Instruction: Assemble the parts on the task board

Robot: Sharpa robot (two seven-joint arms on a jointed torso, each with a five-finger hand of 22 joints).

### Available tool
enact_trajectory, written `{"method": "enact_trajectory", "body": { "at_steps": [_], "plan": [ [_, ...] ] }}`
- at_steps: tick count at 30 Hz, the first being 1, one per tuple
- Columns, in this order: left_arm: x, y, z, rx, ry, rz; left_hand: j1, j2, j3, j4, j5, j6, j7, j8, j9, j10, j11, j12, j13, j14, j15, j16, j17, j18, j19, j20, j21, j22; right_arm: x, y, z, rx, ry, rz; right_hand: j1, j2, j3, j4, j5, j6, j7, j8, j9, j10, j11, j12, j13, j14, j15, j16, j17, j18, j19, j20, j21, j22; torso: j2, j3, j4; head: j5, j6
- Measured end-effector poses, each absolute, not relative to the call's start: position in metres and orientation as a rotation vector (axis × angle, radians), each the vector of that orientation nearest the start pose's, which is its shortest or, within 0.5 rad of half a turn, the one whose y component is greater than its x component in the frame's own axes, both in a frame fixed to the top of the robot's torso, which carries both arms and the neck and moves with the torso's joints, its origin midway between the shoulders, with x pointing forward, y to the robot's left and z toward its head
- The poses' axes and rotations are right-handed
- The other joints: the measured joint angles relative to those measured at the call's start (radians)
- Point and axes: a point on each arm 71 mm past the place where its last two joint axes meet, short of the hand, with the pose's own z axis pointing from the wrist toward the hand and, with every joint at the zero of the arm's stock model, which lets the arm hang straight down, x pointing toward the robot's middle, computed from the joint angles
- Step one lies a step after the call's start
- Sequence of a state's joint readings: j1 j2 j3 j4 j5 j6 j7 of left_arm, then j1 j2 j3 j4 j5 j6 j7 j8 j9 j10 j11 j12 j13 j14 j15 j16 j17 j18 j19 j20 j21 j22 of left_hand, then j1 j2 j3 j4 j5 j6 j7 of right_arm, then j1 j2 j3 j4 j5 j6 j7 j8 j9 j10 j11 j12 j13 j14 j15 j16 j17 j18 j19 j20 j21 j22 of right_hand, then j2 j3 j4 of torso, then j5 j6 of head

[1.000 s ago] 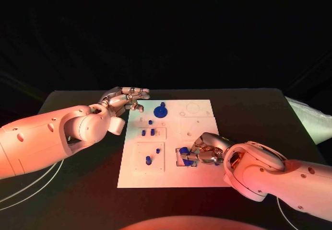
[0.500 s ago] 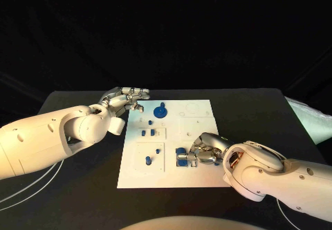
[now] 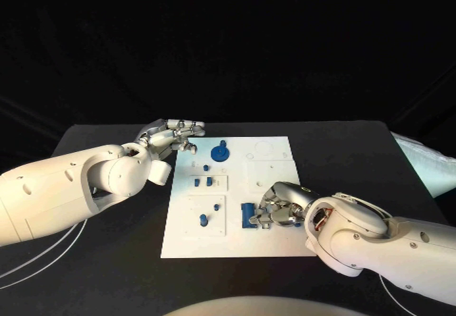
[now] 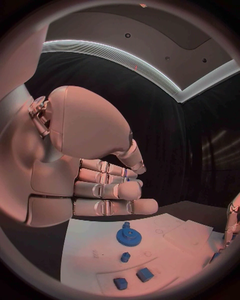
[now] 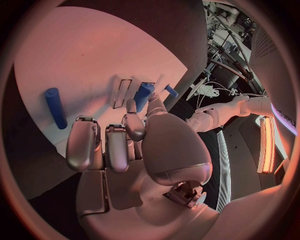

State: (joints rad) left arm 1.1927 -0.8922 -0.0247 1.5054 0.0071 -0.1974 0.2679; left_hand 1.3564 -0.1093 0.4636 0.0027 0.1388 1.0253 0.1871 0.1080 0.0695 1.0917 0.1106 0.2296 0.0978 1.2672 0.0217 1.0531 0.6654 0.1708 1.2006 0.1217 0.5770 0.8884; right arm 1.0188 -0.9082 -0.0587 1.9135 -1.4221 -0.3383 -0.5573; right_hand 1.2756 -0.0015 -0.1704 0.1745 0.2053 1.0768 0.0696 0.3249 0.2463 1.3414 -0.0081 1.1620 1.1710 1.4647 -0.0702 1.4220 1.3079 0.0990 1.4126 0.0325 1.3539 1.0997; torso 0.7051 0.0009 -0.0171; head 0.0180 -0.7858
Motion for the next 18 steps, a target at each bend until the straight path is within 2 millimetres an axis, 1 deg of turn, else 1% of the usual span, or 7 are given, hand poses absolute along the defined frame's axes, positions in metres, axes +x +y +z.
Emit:
{"method": "enact_trajectory", "body": {
  "at_steps": [1,3,4,7,12,16,18],
  "plan": [
    [0.491,0.233,-0.185,-1.192,1.541,-1.533,0.000,0.000,0.000,0.000,0.000,0.000,0.000,0.000,0.000,0.000,0.000,0.000,0.000,0.000,0.000,0.000,0.000,0.000,0.000,0.000,0.000,0.000,0.369,-0.148,-0.237,0.089,1.982,0.612,0.004,0.004,-0.001,-0.003,0.000,0.000,0.000,0.000,0.000,0.002,-0.002,0.003,0.002,0.000,0.000,0.000,0.000,0.000,0.000,0.000,0.000,0.001,0.000,-0.0001,0.0000,0.000,0.000],
    [0.491,0.233,-0.185,-1.192,1.541,-1.533,0.000,0.000,0.000,0.000,0.000,0.000,0.000,0.000,0.000,0.000,0.000,0.000,0.000,0.000,0.000,0.000,0.000,0.000,0.000,0.000,0.000,0.000,0.370,-0.148,-0.238,0.082,1.980,0.608,0.005,0.005,-0.002,-0.004,0.000,0.000,0.000,0.004,0.002,0.003,-0.003,0.003,0.006,0.000,0.000,0.000,0.000,0.000,0.000,0.000,0.000,0.001,0.000,-0.0004,0.0004,0.000,-0.001],
    [0.491,0.233,-0.185,-1.192,1.541,-1.533,0.000,0.000,0.000,0.000,0.000,0.000,0.000,0.000,0.000,0.000,0.000,0.000,0.000,0.000,0.000,0.000,0.000,0.000,0.000,0.000,0.000,0.000,0.370,-0.148,-0.238,0.080,1.979,0.606,0.011,0.011,0.001,-0.006,0.000,0.000,0.000,0.006,0.003,0.003,-0.003,0.003,0.006,0.000,0.000,0.000,0.000,0.000,0.000,0.000,0.000,0.003,0.000,-0.0004,0.0005,0.000,-0.001],
    [0.491,0.234,-0.185,-1.192,1.541,-1.533,0.000,0.000,0.000,0.000,0.000,0.000,0.000,0.000,0.000,0.000,0.000,0.000,0.000,0.000,0.000,0.000,0.000,0.000,0.000,0.000,0.000,0.000,0.371,-0.148,-0.238,0.074,1.976,0.600,0.010,0.010,0.001,-0.006,0.000,0.000,0.000,0.008,0.004,0.006,-0.002,0.008,0.009,0.003,-0.003,0.000,0.000,0.000,0.000,0.000,0.000,0.004,0.000,-0.0005,0.0005,0.000,-0.002],
    [0.491,0.234,-0.185,-1.192,1.541,-1.533,0.000,0.000,0.000,0.000,0.000,0.000,0.000,0.000,0.000,0.000,0.000,0.000,0.000,0.000,0.000,0.000,0.000,0.000,0.000,0.000,0.000,0.000,0.370,-0.150,-0.237,0.070,1.970,0.595,0.010,0.010,0.001,-0.006,0.000,0.000,0.000,0.008,0.006,0.011,-0.003,0.009,0.013,0.004,-0.004,0.000,0.000,0.000,0.000,0.000,0.000,0.005,0.000,-0.0003,0.0005,0.000,-0.002],
    [0.491,0.234,-0.185,-1.193,1.541,-1.532,0.000,0.000,0.000,0.000,0.000,0.000,0.000,0.000,0.000,0.000,0.000,0.000,0.000,0.000,0.000,0.000,0.000,0.000,0.000,0.000,0.000,0.000,0.368,-0.159,-0.235,0.079,1.959,0.590,0.010,0.010,-0.009,-0.005,0.016,-0.008,-0.001,0.008,0.006,0.011,-0.003,0.005,0.005,0.004,-0.004,0.000,0.000,0.000,0.000,0.000,0.000,0.002,0.000,0.0002,0.0002,0.000,-0.002],
    [0.491,0.234,-0.185,-1.193,1.541,-1.531,0.000,0.000,0.000,0.000,0.000,0.000,0.000,0.000,0.000,0.000,0.000,0.000,0.000,0.000,0.000,0.000,0.000,0.000,0.000,0.000,0.000,0.000,0.366,-0.165,-0.233,0.087,1.951,0.592,0.010,0.011,-0.012,-0.002,0.028,-0.022,0.004,0.001,0.006,0.010,-0.003,-0.003,0.000,0.004,-0.004,0.000,0.000,0.000,0.000,0.000,0.000,0.002,0.000,0.0002,-0.0003,0.000,-0.002]
  ]
}}
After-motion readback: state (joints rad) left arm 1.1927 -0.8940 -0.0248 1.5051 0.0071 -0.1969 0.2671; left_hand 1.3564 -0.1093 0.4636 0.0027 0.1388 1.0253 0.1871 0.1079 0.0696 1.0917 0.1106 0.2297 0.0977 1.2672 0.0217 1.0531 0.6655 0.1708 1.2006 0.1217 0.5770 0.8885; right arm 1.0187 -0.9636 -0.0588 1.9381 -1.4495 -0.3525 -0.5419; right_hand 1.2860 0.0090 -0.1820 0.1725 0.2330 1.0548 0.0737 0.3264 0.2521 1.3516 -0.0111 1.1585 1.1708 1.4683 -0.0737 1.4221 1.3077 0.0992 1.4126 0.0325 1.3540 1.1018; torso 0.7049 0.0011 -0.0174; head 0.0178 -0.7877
